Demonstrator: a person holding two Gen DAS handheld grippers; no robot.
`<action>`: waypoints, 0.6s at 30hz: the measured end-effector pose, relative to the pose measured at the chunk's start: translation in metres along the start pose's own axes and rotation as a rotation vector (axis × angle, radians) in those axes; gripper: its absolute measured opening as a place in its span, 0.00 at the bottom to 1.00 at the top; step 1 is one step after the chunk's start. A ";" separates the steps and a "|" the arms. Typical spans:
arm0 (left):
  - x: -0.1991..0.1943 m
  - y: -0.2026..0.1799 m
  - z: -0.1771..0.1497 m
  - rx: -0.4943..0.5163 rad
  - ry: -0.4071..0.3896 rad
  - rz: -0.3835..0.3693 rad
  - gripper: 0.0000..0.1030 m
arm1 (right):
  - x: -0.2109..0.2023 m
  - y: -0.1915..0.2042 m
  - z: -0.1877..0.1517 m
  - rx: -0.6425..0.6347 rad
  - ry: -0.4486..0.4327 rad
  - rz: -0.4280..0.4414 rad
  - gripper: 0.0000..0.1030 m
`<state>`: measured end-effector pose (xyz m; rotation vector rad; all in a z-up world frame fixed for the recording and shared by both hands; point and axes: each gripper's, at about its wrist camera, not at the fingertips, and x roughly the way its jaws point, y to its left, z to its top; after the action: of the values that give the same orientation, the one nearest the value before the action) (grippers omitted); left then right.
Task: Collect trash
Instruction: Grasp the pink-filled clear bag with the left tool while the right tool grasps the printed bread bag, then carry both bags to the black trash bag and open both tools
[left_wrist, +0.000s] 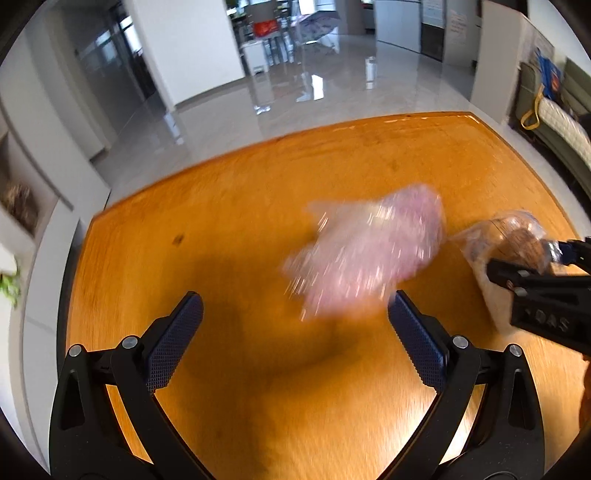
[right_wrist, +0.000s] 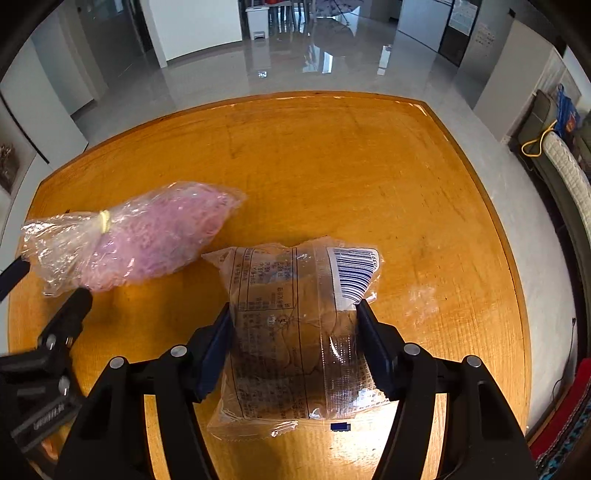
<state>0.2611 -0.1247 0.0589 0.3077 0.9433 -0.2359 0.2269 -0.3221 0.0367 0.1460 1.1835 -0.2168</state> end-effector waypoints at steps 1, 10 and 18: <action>0.005 -0.001 0.005 0.010 -0.004 -0.018 0.94 | 0.000 0.000 0.000 -0.009 -0.006 -0.010 0.64; 0.028 -0.032 0.016 0.098 -0.020 -0.156 0.46 | 0.004 0.003 0.007 -0.054 -0.028 -0.041 0.64; 0.009 -0.023 -0.011 0.038 -0.002 -0.175 0.30 | -0.012 0.015 -0.017 -0.100 -0.032 -0.020 0.64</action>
<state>0.2505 -0.1430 0.0416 0.2600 0.9654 -0.4151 0.2109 -0.3025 0.0420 0.0425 1.1616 -0.1764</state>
